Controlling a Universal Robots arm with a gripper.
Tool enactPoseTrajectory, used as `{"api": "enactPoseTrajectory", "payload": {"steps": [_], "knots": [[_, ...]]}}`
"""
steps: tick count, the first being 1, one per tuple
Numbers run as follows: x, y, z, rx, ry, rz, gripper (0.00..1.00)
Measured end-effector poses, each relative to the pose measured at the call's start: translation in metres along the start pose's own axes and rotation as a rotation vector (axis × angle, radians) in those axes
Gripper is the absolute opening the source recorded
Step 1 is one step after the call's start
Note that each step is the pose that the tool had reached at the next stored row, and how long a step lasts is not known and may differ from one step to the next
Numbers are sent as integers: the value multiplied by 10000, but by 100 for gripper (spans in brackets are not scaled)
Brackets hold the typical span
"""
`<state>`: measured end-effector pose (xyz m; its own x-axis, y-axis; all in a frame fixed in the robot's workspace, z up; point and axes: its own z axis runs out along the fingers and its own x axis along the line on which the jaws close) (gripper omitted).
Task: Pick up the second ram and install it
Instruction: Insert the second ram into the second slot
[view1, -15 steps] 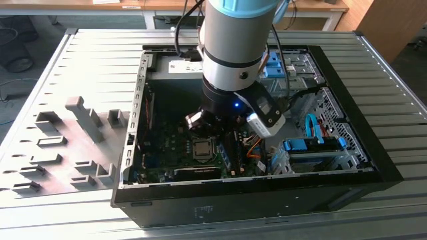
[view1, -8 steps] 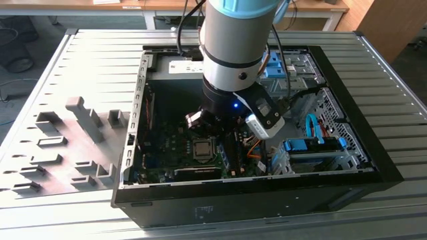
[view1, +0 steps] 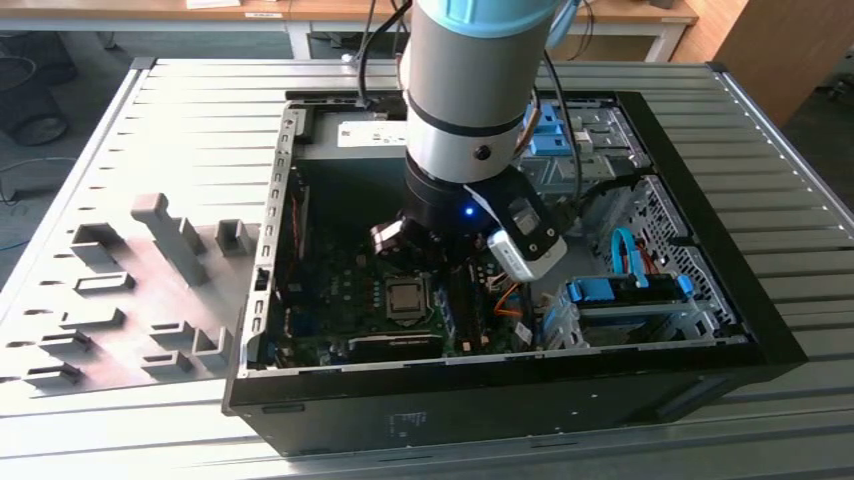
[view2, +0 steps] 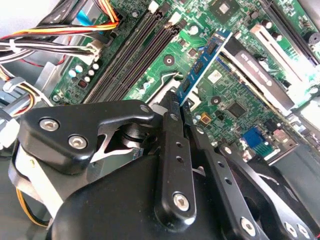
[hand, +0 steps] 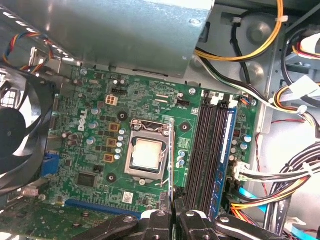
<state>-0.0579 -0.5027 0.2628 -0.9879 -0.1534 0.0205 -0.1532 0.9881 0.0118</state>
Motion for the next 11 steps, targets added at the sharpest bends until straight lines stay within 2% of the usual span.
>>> {"api": "enactPoseTrajectory", "payload": {"steps": [11], "knots": [[0,0,5,-13,-7,639,14]]}}
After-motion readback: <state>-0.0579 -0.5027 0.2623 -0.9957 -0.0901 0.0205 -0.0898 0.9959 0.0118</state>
